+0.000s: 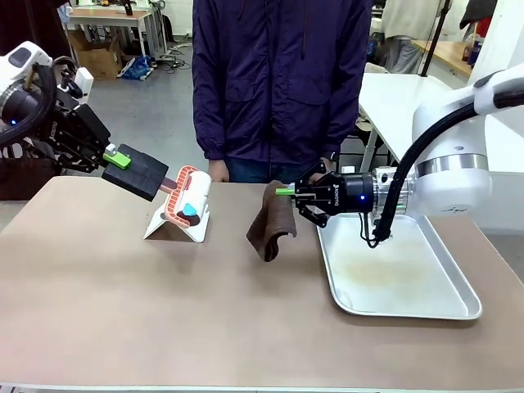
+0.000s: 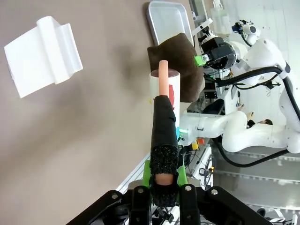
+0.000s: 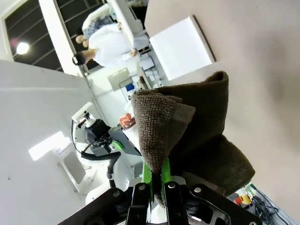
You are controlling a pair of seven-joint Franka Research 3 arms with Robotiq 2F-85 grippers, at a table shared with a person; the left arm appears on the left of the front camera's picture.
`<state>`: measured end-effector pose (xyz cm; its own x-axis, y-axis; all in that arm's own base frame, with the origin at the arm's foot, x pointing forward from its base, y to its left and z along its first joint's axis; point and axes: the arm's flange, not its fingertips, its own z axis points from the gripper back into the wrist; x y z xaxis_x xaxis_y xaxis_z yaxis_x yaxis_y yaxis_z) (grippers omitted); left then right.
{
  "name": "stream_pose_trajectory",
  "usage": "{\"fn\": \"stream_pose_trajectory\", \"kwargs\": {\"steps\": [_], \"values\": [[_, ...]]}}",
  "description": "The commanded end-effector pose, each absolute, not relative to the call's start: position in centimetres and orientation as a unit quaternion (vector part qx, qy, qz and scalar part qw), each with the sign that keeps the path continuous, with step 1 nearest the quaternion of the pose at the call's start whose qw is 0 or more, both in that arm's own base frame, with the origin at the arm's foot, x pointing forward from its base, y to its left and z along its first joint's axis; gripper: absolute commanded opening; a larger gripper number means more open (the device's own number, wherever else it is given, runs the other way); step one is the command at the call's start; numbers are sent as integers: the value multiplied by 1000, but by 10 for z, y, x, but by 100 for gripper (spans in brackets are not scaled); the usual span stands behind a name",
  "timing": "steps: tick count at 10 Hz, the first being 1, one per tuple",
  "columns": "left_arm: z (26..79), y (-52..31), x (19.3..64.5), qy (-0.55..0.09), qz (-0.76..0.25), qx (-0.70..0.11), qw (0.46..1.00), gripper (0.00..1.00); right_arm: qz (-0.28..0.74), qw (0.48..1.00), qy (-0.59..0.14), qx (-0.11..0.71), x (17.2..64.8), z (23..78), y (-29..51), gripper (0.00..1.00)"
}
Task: Clean the surface of the table.
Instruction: Return the Lint Roller and towel to their original positions.
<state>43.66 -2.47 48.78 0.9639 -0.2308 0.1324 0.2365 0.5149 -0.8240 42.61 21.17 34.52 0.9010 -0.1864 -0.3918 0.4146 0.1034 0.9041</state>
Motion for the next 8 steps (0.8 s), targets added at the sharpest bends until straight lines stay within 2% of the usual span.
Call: {"fn": "stream_pose_trajectory", "kwargs": {"steps": [1,3,4,8], "values": [[489,-27,436,-7,-143,-473,869,22,-210,725,76,651,424,352,216,8],[488,-25,437,-3,-135,-474,870,22,-205,736,88,639,426,346,212,8],[481,-35,450,14,-123,-456,881,22,-215,750,64,622,434,346,232,8],[472,-54,484,9,-115,-426,897,22,-225,774,53,589,444,333,257,8]]}}
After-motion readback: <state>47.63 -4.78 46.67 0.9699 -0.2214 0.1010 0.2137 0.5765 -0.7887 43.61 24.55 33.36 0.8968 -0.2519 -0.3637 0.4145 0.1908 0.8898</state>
